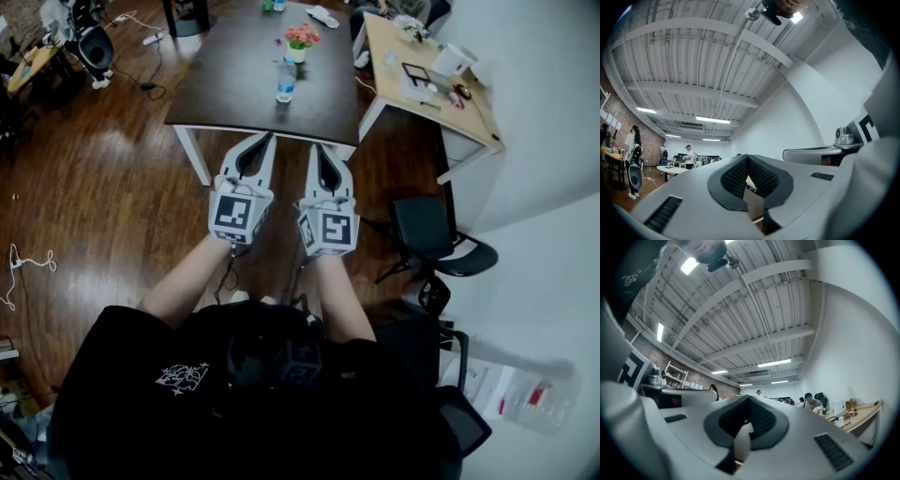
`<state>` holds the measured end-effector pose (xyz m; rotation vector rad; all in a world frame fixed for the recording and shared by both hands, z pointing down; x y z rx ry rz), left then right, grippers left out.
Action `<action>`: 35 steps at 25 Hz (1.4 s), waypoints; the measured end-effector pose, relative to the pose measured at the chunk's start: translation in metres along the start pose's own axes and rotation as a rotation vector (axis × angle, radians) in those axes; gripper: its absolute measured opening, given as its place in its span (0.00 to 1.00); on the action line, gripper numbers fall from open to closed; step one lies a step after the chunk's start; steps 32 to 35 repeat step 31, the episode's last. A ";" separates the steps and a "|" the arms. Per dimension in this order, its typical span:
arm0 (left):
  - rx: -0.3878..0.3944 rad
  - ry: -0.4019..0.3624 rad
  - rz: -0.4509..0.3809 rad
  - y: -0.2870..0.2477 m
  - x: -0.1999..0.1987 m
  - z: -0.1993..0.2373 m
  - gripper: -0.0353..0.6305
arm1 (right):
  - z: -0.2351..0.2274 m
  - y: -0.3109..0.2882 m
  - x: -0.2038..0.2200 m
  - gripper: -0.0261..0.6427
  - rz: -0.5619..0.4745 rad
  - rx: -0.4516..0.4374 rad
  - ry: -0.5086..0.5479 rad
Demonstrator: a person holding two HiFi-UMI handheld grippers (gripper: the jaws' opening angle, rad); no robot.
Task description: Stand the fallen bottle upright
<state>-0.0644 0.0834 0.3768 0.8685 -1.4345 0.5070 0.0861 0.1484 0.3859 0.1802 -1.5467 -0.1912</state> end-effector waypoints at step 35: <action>0.024 0.016 -0.014 0.041 -0.012 0.005 0.04 | 0.040 0.016 -0.009 0.07 0.015 0.000 0.019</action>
Point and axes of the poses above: the fingertips, and each gripper's own axes: y backward along the fingers, z to its left, x out of its underside, the point moved 9 cm from there along y, backward along the fingers, and after that the axes turned 4 degrees about x, right-handed, at the moved point
